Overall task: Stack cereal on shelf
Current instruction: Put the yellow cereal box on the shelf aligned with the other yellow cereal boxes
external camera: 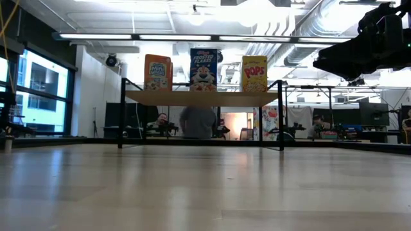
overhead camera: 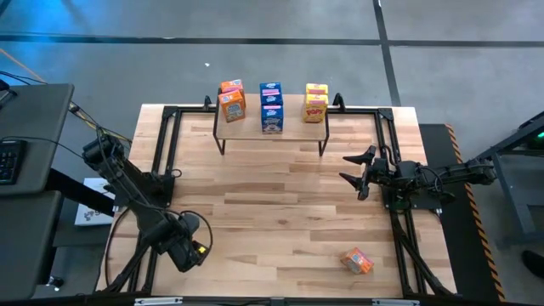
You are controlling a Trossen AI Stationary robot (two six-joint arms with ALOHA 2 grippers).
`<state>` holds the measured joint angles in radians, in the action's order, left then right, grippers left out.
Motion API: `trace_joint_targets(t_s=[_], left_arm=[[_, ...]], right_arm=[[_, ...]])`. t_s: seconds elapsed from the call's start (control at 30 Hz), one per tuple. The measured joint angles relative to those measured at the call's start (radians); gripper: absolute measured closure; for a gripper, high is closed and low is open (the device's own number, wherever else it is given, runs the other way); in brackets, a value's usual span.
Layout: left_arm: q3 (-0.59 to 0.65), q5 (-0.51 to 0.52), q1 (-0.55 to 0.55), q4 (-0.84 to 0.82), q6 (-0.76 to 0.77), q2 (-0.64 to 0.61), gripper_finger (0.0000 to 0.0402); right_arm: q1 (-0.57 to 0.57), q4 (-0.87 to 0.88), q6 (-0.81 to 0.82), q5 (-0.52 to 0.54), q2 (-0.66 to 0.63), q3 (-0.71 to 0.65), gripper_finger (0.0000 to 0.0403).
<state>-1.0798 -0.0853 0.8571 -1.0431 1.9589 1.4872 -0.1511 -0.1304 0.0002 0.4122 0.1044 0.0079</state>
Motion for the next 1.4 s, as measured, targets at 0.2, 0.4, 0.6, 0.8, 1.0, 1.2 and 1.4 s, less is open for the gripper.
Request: trace_joint_targets(t_s=[0.2, 0.4, 0.6, 0.8, 1.0, 1.2, 1.4], left_arm=[[0.0, 0.006, -0.027, 0.008, -0.071, 0.0, 0.0244], [0.0, 0.02, -0.1, 0.011, -0.222, 0.0, 0.0249], [-0.028, 0.036, -0.221, 0.011, -0.481, 0.0, 0.0249], [-0.09, 0.139, -0.375, 0.019, -0.769, -0.001, 0.0249], [-0.144, 0.175, -0.523, 0.027, -1.029, -0.001, 0.0249], [-0.179, 0.176, -0.644, 0.114, -1.276, -0.001, 0.0249], [-0.202, 0.169, -0.737, 0.214, -1.477, -0.001, 0.0249]], right_arm=[[0.0, 0.0, 0.0, 0.0, 0.0, 0.0, 0.0126], [0.0, 0.0, 0.0, 0.0, 0.0, 0.0, 0.0126], [0.0, 0.0, 0.0, 0.0, 0.0, 0.0, 0.0126], [0.0, 0.0, 0.0, 0.0, 0.0, 0.0, 0.0126], [0.0, 0.0, 0.0, 0.0, 0.0, 0.0, 0.0126], [0.0, 0.0, 0.0, 0.0, 0.0, 0.0, 0.0126], [0.0, 0.0, 0.0, 0.0, 0.0, 0.0, 0.0126]])
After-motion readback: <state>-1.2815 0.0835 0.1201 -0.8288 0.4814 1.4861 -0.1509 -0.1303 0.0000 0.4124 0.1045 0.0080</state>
